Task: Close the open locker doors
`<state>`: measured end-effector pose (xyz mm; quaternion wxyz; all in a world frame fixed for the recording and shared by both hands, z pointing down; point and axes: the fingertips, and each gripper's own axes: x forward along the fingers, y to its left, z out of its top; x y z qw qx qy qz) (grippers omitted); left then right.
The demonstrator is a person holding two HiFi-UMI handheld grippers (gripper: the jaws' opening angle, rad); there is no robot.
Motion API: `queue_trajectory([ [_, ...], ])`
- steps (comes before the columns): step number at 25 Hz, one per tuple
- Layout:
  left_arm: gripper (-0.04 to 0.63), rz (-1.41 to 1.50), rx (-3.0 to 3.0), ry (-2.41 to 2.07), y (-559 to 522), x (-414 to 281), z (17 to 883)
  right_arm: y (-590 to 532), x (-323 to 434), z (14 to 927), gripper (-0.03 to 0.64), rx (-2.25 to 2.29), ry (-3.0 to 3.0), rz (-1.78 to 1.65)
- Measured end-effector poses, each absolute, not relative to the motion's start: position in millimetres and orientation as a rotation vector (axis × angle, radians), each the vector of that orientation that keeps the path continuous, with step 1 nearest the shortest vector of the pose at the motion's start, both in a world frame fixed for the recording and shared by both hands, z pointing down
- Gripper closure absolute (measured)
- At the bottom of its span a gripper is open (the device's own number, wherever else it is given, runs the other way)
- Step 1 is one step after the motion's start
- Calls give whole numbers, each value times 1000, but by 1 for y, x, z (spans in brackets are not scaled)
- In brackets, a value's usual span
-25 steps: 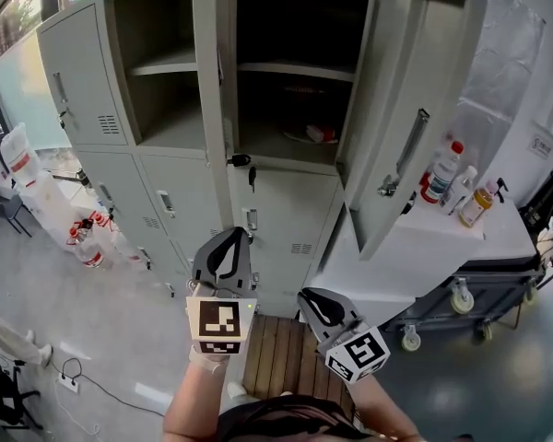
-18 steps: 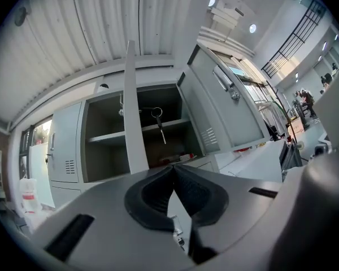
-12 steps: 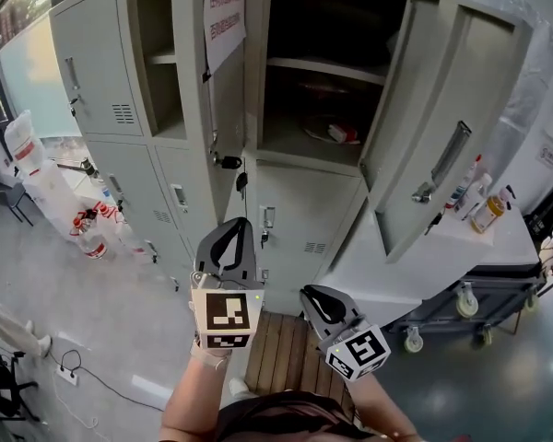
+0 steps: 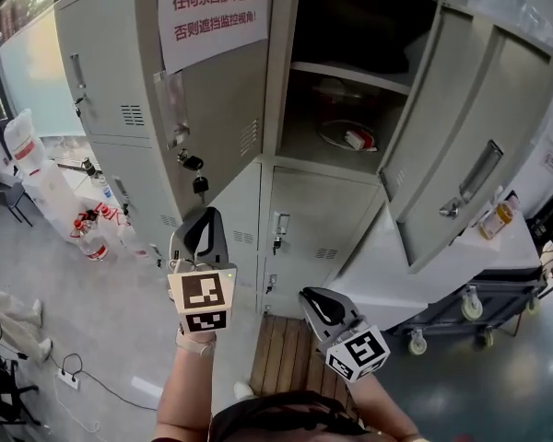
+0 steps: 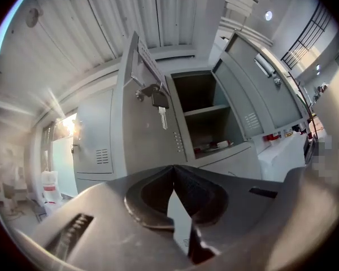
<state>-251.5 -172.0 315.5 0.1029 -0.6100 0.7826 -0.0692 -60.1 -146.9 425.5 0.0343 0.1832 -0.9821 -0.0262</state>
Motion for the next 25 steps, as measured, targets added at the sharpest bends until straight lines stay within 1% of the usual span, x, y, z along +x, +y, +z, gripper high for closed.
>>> queue_trajectory([
  [4,577,-217,-1782,2328,-184,-288,314,-151,-72,428,561,585,-3004,-79],
  [14,577,-200,-1797,2394,-240,-356,320,-173,-62,438,561,700,-2956,-66],
  [25,577,-261,-1838,2394,-300,-410,330,-183,-56,449,561,834,-2872,-44],
])
